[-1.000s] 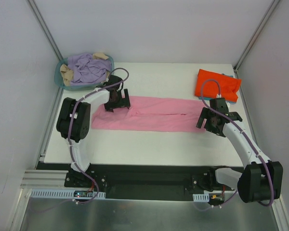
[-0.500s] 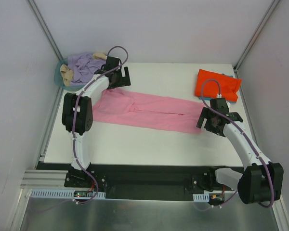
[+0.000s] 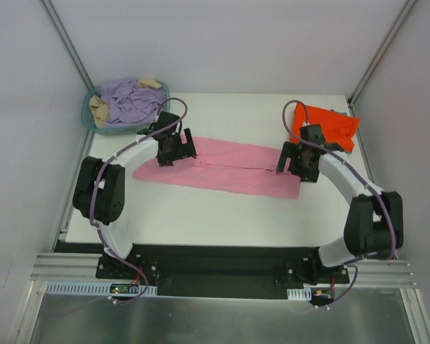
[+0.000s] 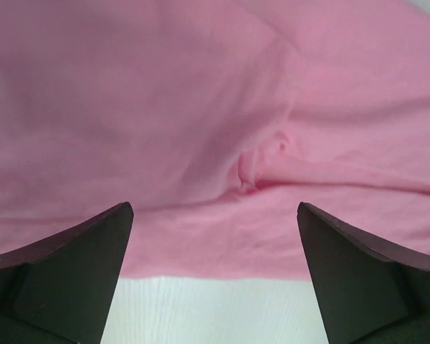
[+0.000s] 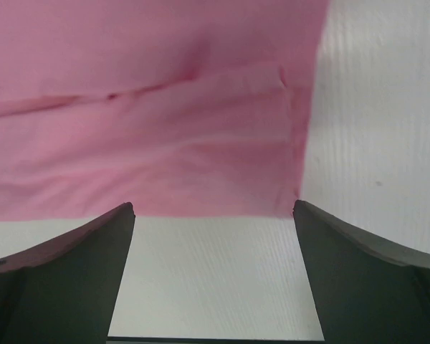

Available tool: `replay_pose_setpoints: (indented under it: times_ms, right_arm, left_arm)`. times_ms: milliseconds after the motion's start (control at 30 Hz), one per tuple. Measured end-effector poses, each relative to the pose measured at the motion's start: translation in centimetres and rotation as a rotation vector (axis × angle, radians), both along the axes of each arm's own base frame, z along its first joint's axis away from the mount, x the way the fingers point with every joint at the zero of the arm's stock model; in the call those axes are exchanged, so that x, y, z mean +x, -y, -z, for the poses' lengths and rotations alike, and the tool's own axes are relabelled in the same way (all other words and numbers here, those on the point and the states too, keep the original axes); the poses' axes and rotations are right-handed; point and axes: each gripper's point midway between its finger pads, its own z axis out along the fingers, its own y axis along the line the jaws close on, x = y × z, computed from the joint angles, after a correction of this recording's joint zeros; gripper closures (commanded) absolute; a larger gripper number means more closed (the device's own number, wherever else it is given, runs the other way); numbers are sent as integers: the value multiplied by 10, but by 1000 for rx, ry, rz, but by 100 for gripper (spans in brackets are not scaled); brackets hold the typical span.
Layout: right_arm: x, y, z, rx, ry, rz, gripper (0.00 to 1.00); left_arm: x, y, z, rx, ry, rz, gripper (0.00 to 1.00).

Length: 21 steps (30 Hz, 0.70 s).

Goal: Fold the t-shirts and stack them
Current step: Rotate the tshirt 90 degrees

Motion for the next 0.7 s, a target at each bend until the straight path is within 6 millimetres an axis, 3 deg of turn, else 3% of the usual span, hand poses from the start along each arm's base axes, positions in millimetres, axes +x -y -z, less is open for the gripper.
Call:
replay_pose_setpoints:
  times_ms: [167,267,333,433,533,633,700]
  right_arm:
    - [65,-30,11,18,-9,-49,3]
    - [103,-48,24,25,-14,-72,3]
    - [116,-57,39,33,-25,-83,3]
    - [107,-61,59,31,-79,-86,3]
    - [98,-61,60,43,-64,-81,3]
    - [74,-59,60,67,-53,-76,3]
    - [44,-58,60,84,-59,-70,3]
  left_arm:
    - [-42,8,-6,-16,5,-17,1]
    - [-48,-1,2,6,-9,-60,1]
    - [-45,-6,10,25,-16,-81,1]
    - [-37,-8,23,55,-33,-96,1]
    - [-23,-5,34,73,-46,-102,1]
    - [-6,2,35,71,-39,-102,1]
    - [8,9,34,60,-28,-98,1]
